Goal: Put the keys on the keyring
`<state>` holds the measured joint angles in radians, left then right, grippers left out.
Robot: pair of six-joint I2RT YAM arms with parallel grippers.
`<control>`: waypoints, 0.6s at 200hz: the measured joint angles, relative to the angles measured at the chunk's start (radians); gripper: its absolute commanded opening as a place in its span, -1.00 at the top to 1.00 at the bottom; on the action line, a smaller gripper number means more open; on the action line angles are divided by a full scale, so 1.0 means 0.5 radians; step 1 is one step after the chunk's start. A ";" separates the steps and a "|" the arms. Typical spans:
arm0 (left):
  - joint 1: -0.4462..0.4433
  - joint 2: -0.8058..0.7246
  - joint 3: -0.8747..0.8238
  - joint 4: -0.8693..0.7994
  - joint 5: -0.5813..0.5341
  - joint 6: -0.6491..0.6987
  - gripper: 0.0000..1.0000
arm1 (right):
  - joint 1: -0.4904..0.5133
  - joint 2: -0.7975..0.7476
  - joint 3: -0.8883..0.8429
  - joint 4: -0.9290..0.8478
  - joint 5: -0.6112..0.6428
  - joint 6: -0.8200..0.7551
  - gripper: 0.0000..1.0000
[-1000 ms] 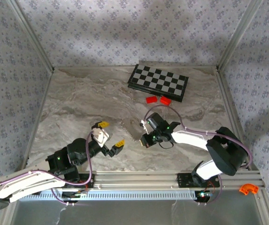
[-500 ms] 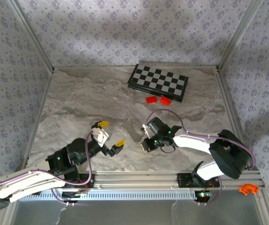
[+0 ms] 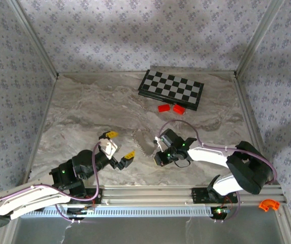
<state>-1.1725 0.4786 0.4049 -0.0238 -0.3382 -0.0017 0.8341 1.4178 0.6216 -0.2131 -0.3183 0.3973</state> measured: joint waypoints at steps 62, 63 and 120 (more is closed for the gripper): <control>0.000 -0.001 0.000 -0.001 -0.016 0.001 -0.99 | 0.005 -0.080 -0.065 -0.037 0.039 0.028 0.41; 0.000 -0.001 0.000 -0.001 -0.016 0.001 -0.99 | 0.005 -0.083 -0.065 -0.038 0.039 0.028 0.40; 0.000 0.000 0.002 -0.021 -0.115 -0.008 -0.99 | 0.005 -0.374 -0.072 -0.114 0.143 0.037 0.06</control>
<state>-1.1725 0.4786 0.4057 -0.0341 -0.3958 -0.0055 0.8364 1.2308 0.5858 -0.2699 -0.2466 0.4160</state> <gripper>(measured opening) 0.994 0.432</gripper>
